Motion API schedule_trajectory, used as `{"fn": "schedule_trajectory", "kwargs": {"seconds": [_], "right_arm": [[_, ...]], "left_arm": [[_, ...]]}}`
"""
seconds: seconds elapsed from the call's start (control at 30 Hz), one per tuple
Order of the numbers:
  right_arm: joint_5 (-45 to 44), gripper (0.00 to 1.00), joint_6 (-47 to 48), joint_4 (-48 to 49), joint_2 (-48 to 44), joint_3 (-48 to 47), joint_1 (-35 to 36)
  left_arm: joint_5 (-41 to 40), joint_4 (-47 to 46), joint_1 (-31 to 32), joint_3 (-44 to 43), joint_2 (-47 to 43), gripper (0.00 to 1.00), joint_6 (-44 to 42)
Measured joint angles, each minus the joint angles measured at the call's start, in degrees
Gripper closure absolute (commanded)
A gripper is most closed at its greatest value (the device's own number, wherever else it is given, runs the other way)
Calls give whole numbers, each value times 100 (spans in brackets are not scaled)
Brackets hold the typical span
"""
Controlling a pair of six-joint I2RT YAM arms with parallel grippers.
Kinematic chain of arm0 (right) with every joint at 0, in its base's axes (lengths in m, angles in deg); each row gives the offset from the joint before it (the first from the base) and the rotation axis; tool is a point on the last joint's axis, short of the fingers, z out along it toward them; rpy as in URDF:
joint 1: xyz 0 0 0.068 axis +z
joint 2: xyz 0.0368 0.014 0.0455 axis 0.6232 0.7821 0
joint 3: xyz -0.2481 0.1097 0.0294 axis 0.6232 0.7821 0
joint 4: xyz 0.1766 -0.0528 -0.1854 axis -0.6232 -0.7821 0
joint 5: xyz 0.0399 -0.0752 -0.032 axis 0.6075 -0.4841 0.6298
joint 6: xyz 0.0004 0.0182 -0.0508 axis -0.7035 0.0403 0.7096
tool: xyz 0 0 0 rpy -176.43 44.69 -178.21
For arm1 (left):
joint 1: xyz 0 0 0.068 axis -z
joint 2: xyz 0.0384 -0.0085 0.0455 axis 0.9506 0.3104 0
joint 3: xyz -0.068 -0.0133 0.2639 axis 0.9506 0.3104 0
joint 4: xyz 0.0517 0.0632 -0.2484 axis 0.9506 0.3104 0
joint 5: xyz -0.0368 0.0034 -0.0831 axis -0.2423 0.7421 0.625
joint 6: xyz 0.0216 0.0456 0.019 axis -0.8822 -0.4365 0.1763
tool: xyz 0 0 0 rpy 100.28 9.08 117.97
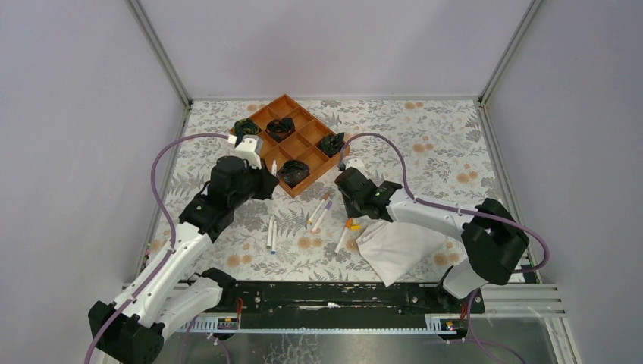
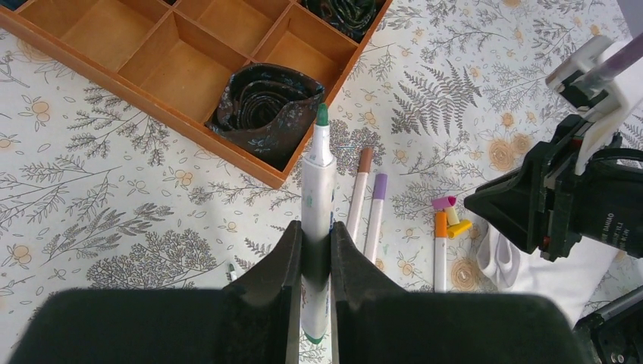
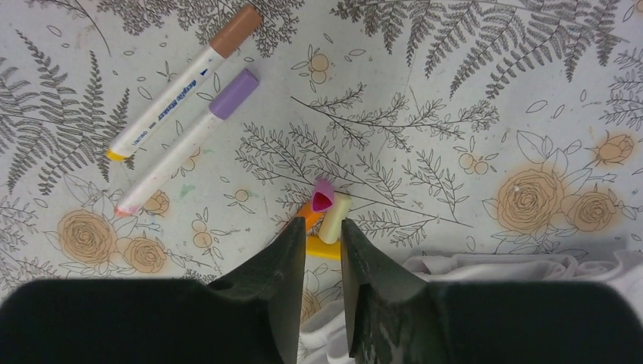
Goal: Insert the pens into the pen caps
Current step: Insert the pen cap onto the pen.
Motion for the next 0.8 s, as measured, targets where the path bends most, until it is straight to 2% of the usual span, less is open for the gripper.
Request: {"fn": "schedule_trajectory", "kwargs": {"seconds": [0.37,0.8], "right_arm": [[105,80,-334,114,109,363,-4],[146,80,-479,291,179,468,-4]], "left_arm": [[-87,-4,0,0,50,100,0],[-85,-4,-2,2,90,100,0]]}}
